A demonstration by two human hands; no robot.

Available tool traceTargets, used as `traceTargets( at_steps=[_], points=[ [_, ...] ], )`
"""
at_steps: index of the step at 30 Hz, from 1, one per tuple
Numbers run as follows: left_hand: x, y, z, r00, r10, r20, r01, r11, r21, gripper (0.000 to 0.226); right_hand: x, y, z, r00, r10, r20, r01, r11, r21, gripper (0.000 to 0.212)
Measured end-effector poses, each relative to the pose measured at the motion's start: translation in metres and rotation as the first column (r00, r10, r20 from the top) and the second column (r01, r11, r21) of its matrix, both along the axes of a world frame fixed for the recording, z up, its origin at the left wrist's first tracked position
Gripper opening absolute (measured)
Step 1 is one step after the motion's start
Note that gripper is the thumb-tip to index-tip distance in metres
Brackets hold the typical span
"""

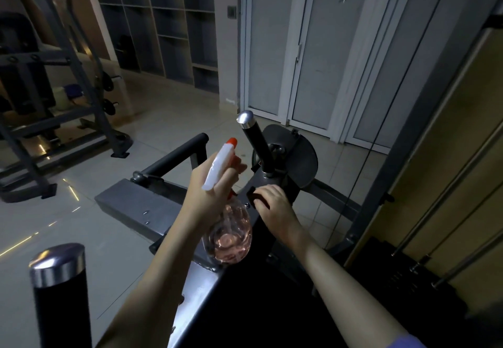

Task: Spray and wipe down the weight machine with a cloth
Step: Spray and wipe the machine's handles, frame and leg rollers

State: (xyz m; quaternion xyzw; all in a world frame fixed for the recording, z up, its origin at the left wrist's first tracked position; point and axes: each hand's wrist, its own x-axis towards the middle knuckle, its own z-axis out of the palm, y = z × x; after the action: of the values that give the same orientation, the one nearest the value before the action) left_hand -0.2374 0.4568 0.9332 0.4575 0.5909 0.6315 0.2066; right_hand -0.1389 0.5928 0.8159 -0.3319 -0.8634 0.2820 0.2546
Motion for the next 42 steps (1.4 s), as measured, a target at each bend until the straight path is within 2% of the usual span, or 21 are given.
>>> traceTargets(
  at_steps=[3, 5, 7, 9, 12, 15, 19, 23, 28, 37, 42],
  points=[
    [0.003, -0.003, 0.000, 1.000, 0.010, -0.003, -0.010, 1.000, -0.008, 0.038, 0.003, -0.007, 0.005, 0.999, 0.004, -0.054, -0.010, 0.995, -0.096, 0.023],
    [0.010, -0.005, -0.001, 0.999, 0.041, 0.023, -0.041, 0.999, -0.004, 0.034, 0.009, -0.013, 0.009, 0.982, -0.060, -0.181, -0.008, 0.935, -0.356, 0.019],
    [0.020, -0.007, 0.000, 0.998, 0.053, 0.044, -0.053, 0.999, -0.009, 0.037, 0.017, -0.018, 0.009, 0.905, -0.235, -0.354, -0.058, 0.757, -0.650, 0.020],
    [0.030, -0.012, -0.001, 0.998, 0.044, 0.035, -0.043, 0.998, -0.037, 0.041, 0.027, -0.017, 0.001, 0.812, -0.454, -0.368, -0.060, 0.561, -0.826, 0.022],
    [0.048, -0.016, -0.010, 0.999, 0.022, 0.025, -0.018, 0.989, -0.144, 0.037, 0.044, -0.013, -0.016, 0.723, -0.656, -0.218, -0.016, 0.300, -0.954, 0.032],
    [0.068, -0.014, -0.032, 1.000, -0.020, 0.017, 0.023, 0.967, -0.254, 0.033, 0.062, -0.006, -0.024, 0.675, -0.721, -0.158, -0.011, 0.204, -0.979, 0.040],
    [0.091, -0.008, -0.073, 0.999, 0.009, 0.040, 0.007, 0.927, -0.376, 0.037, 0.084, 0.004, -0.026, 0.637, -0.764, -0.099, 0.048, 0.167, -0.985, 0.040],
    [0.104, -0.007, -0.105, 0.994, 0.068, 0.080, -0.025, 0.894, -0.448, 0.026, 0.093, 0.009, -0.031, 0.606, -0.790, -0.088, 0.039, 0.140, -0.989, 0.045],
    [0.110, -0.005, -0.112, 0.989, 0.107, 0.102, -0.051, 0.895, -0.444, 0.021, 0.096, 0.008, -0.029, 0.639, -0.756, -0.138, 0.017, 0.193, -0.981, 0.043],
    [0.122, -0.005, -0.109, 0.988, 0.140, 0.066, -0.101, 0.907, -0.408, 0.020, 0.102, 0.004, -0.027, 0.672, -0.725, -0.151, -0.008, 0.197, -0.980, 0.040],
    [0.134, -0.020, -0.111, 0.982, 0.183, 0.048, -0.145, 0.888, -0.437, 0.036, 0.107, 0.002, -0.028, 0.679, -0.723, -0.125, 0.022, 0.190, -0.982, 0.037]
  ],
)
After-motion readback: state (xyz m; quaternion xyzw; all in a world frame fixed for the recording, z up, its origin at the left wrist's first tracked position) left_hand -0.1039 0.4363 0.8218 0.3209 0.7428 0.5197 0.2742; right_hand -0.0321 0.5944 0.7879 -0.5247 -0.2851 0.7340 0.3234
